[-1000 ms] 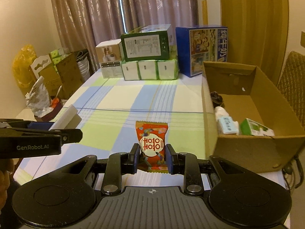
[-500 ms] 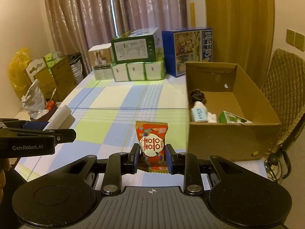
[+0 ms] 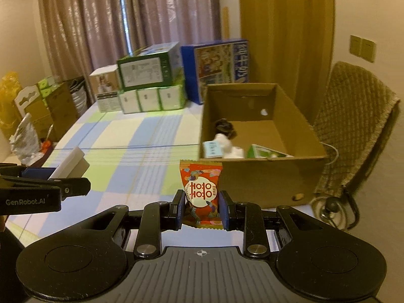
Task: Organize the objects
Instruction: 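Carry night light and snack packet over the cardboard box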
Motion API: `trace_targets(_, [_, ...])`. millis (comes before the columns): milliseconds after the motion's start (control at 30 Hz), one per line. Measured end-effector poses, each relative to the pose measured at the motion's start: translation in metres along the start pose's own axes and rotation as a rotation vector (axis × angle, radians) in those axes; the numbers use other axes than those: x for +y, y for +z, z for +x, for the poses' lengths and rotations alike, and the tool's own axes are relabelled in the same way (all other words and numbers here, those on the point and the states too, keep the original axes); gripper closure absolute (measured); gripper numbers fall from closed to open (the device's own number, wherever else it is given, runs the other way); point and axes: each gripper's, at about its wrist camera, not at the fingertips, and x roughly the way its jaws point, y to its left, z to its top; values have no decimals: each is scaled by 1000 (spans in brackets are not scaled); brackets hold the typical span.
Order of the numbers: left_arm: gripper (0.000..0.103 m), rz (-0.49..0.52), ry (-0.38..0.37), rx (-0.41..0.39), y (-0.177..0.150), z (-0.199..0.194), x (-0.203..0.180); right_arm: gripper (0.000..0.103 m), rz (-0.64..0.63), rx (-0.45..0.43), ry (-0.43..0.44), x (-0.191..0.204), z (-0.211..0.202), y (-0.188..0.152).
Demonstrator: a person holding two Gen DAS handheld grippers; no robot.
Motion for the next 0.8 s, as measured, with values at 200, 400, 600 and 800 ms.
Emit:
trace_targets(200, [42, 24, -46, 3, 8, 7, -22, 78, 23, -7, -39, -25, -10, 3])
trace_targets(400, [42, 61, -85, 4, 15, 13, -48, 78, 45, -9, -73, -46, -16, 6])
trace_targets(600, [42, 98, -117, 1, 22, 20, -71, 78, 64, -1, -92, -63, -17, 8])
trace_targets(800, [42, 116, -133, 3, 30, 30, -85, 77, 70, 3, -109, -72, -17, 9])
